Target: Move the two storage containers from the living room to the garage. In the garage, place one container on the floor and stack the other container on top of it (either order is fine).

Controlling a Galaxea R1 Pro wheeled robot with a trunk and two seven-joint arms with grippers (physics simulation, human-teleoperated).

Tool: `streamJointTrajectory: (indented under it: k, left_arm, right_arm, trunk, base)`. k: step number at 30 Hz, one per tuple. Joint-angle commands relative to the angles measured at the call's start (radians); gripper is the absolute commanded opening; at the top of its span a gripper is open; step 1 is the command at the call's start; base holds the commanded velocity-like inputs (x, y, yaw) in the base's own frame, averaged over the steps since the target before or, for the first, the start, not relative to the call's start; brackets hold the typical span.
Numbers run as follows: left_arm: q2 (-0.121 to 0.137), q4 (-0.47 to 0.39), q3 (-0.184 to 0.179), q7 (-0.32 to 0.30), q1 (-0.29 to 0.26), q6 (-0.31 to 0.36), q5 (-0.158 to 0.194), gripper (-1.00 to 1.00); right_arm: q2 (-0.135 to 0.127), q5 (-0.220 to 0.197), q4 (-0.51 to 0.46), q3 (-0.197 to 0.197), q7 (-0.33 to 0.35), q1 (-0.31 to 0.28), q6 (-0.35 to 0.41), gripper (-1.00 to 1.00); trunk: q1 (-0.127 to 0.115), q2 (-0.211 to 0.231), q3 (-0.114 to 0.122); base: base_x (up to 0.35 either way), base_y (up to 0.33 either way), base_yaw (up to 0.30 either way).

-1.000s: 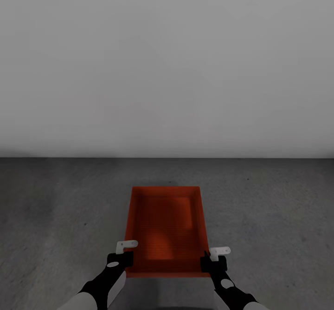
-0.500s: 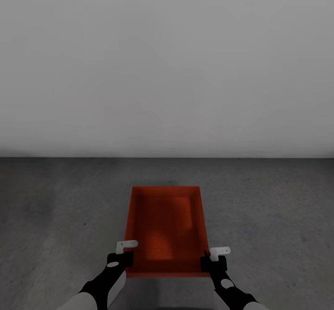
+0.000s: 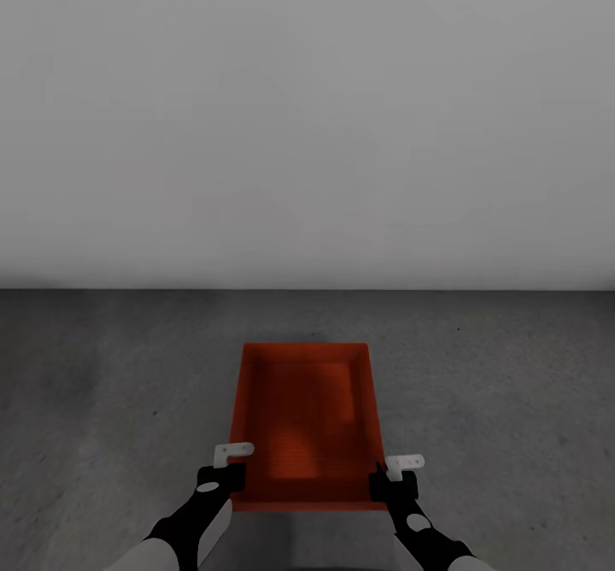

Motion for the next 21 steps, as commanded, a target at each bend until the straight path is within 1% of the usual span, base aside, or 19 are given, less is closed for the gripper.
streamJointTrajectory:
  k: [1,5,16,21]
  left_arm:
    - [0.002,0.002,0.017,0.017,0.0,0.003,0.012,-1.0]
    - [0.002,0.002,0.017,0.017,0.0,0.003,0.012,-1.0]
    - [0.002,0.002,0.016,0.017,0.0,0.003,0.012,-1.0]
    - [0.002,0.002,0.015,0.017,0.0,0.003,0.012,-1.0]
  right_arm:
    - [-0.002,-0.002,-0.003,-0.028,-0.014,-0.001,-0.013,-1.0]
    - [-0.002,-0.002,-0.002,-0.028,-0.014,-0.001,-0.013,-1.0]
    - [-0.002,-0.002,-0.002,-0.028,-0.014,-0.001,-0.013,-1.0]
    - [-0.002,-0.002,-0.002,-0.028,-0.014,-0.001,-0.013,-1.0]
  trunk:
    - [0.0,0.0,0.0]
    - [0.0,0.0,0.0]
    - [0.042,-0.077,-0.035]
    - [0.042,-0.077,-0.035]
  base:
    - [0.0,0.0,0.0]
    - [0.0,0.0,0.0]
    - [0.0,0.0,0.0]
    - [0.0,0.0,0.0]
